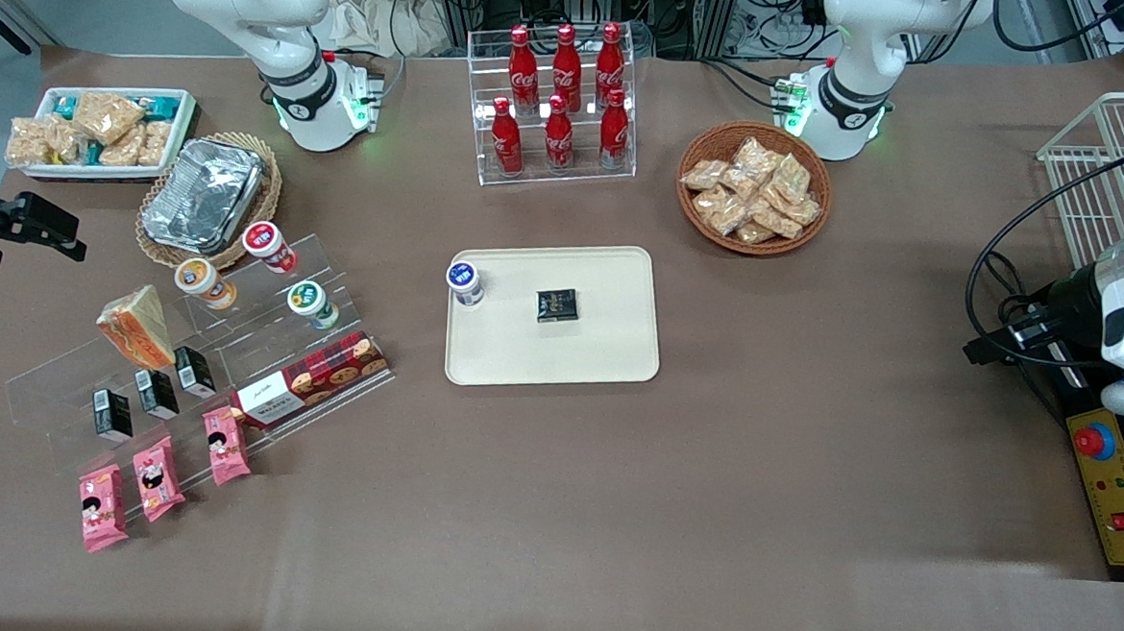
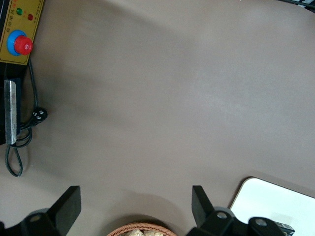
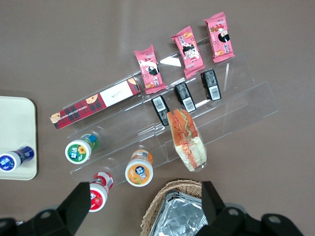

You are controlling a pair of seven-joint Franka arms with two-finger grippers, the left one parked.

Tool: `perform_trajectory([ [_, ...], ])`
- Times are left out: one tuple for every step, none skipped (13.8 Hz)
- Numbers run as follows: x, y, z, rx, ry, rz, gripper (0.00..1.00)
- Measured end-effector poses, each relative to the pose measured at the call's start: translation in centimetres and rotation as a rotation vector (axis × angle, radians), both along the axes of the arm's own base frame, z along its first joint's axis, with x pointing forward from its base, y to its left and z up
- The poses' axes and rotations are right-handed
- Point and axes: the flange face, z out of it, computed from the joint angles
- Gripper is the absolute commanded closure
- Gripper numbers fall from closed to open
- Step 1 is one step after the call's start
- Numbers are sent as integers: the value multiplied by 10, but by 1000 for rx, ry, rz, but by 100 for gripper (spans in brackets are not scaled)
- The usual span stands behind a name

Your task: Place sandwich on tray

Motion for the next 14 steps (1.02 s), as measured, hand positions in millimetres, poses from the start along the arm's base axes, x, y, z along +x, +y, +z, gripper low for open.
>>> perform_trajectory([
  [0, 0, 0, 0, 1, 0, 0],
  [0, 1, -1, 0, 1, 1, 0],
  [0, 1, -1, 0, 2, 3, 0],
  [0, 2, -1, 0, 3, 4, 0],
  [1, 3, -2, 0, 5, 5, 0],
  [1, 3, -4, 1, 8, 6, 0],
  [2, 3, -7, 1, 13, 9, 0],
  [4, 2, -10, 2, 19, 24, 0],
  [6, 1, -15, 4, 27, 60, 0],
  [7, -3, -19, 6, 34, 104, 0],
  [8, -10, -23, 10, 41, 151, 0],
  [9, -20, -28, 14, 48, 202, 0],
  [9, -29, -34, 17, 52, 257, 0],
  [11, -36, -38, 20, 52, 306, 0],
])
